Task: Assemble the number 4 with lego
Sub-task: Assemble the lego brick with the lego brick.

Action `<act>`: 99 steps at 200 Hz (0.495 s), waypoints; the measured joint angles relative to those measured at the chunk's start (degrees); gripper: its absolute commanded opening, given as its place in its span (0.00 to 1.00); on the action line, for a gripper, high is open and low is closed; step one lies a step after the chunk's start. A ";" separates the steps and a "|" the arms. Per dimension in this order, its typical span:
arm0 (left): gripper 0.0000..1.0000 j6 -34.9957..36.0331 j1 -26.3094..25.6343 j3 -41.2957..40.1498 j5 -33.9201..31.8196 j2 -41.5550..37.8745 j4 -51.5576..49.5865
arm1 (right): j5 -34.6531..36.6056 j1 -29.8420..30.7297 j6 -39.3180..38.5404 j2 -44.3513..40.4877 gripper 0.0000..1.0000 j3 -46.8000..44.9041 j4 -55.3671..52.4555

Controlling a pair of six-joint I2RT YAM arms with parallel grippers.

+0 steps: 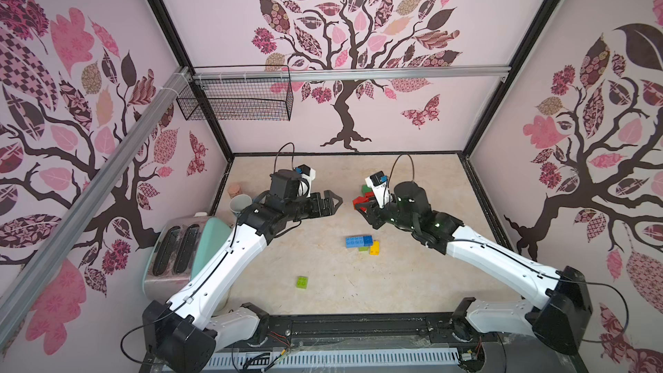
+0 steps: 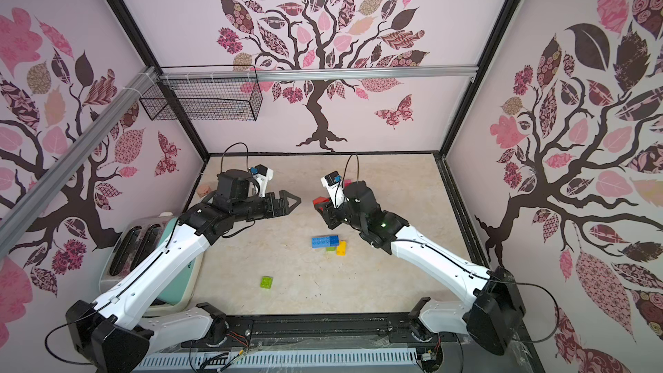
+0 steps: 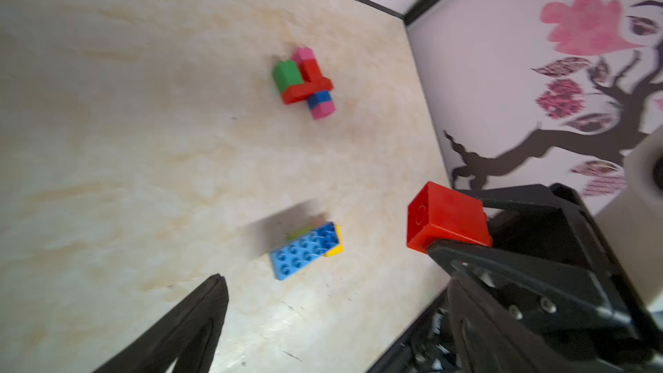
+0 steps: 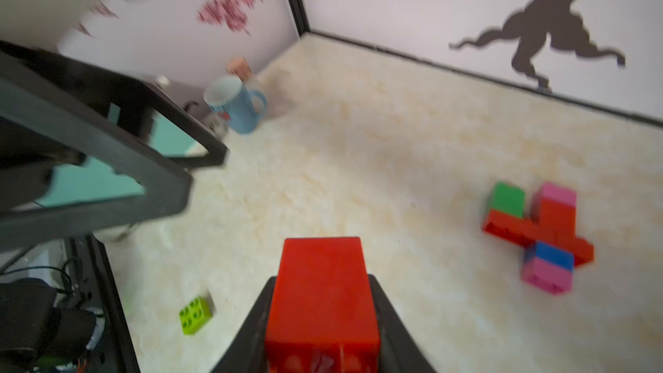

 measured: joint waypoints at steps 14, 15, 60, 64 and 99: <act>0.98 2.27 0.00 -0.81 -5.73 -0.90 -1.51 | 0.76 0.20 -2.03 4.76 0.00 5.40 -11.06; 0.98 2.47 0.00 -0.90 -6.19 -0.92 -1.64 | 0.81 0.22 -2.23 5.03 0.00 5.62 -11.61; 0.98 5.92 0.02 -4.26 -14.64 -0.92 -3.13 | 3.96 1.40 -16.90 15.26 0.00 16.44 -33.38; 0.98 6.12 0.02 -4.66 -14.95 -0.92 -3.06 | 3.78 1.42 -18.64 15.34 0.00 16.52 -34.01; 0.98 6.75 0.02 -6.58 -16.74 -0.90 -3.13 | 1.01 1.46 -33.83 16.39 0.00 16.57 -38.32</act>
